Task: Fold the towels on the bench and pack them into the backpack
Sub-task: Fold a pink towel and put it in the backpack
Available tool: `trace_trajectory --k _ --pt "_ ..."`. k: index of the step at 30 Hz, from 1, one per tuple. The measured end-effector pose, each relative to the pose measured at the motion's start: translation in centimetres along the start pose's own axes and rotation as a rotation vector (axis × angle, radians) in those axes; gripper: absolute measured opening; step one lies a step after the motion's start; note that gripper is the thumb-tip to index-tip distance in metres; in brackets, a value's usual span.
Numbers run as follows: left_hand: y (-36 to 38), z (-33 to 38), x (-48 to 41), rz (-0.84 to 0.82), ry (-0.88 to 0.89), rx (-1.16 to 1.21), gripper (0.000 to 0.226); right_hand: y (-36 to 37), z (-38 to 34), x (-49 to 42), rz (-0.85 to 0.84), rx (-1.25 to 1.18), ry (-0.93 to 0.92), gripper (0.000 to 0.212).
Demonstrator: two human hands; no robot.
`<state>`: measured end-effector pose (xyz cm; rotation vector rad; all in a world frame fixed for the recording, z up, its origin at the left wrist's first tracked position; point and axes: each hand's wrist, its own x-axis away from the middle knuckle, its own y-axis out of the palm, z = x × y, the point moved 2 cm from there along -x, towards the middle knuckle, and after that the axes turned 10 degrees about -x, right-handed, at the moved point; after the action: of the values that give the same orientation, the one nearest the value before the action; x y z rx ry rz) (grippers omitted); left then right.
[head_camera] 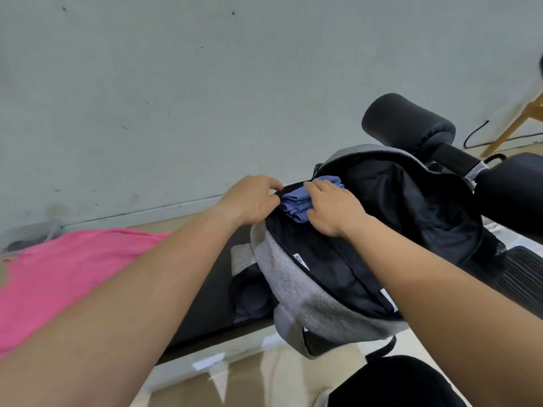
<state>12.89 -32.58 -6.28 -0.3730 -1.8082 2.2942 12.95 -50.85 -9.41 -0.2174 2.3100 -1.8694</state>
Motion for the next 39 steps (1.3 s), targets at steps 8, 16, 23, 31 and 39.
trace_trajectory --k 8,16,23,31,39 --pt "-4.3 -5.8 10.1 -0.044 -0.148 -0.122 0.043 -3.8 -9.6 4.3 0.01 -0.129 -0.118 0.05" --pt "-7.6 -13.4 20.2 0.028 -0.287 -0.143 0.037 -1.2 -20.6 6.5 -0.152 -0.159 -0.295 0.052" --pt "-7.4 -19.6 26.0 0.114 -0.453 -0.208 0.047 2.6 -26.9 5.8 -0.176 -0.241 -0.373 0.051" --pt "-5.0 -22.7 28.1 0.277 -0.446 -0.02 0.034 5.6 -30.8 3.1 -0.153 -0.204 -0.375 0.052" --pt "-4.3 -23.0 28.9 0.364 -0.385 0.136 0.036 5.9 -31.5 0.1 -0.167 -0.402 -0.298 0.041"
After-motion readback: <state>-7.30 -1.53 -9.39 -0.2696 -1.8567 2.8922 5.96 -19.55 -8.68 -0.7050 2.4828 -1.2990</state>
